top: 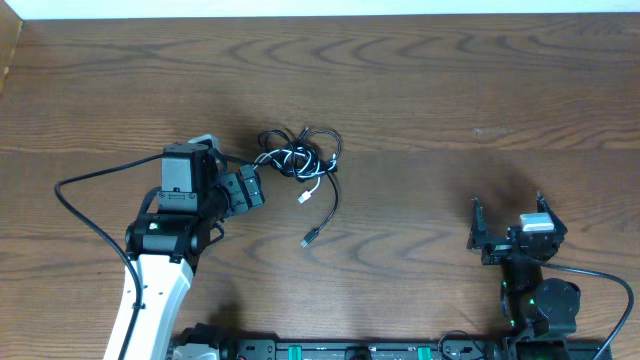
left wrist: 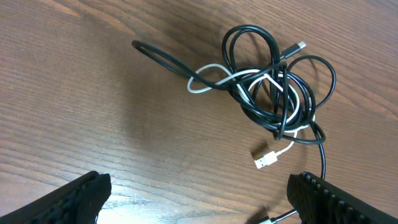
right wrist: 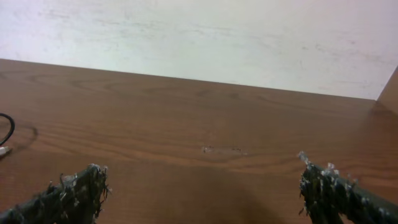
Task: Untangle cables
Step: 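Move the left gripper forward over the tangled black-white cable bundle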
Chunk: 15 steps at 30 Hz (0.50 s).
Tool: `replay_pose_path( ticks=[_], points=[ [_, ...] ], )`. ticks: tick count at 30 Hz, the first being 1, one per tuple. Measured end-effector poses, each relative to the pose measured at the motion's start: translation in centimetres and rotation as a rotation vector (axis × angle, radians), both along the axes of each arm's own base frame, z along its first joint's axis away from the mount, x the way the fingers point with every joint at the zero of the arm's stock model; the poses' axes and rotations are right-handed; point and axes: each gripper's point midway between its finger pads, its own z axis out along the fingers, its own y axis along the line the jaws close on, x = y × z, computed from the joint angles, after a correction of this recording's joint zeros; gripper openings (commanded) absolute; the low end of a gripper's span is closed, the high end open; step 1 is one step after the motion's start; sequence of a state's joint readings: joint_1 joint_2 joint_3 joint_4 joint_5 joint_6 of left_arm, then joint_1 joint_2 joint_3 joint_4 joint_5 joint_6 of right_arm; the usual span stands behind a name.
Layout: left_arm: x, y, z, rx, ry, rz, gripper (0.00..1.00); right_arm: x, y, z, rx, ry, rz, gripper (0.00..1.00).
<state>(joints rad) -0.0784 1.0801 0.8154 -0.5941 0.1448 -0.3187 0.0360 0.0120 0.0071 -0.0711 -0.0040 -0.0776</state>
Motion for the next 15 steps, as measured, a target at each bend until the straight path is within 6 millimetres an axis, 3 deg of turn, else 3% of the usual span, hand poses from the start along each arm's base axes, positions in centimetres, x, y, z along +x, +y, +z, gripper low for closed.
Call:
replay_pose_path(
  ticks=[15],
  points=[
    [1.6, -0.2, 1.3, -0.201, -0.039, 0.239, 0.96, 0.0, 0.0, 0.0, 0.0, 0.0, 0.0, 0.99]
  ],
)
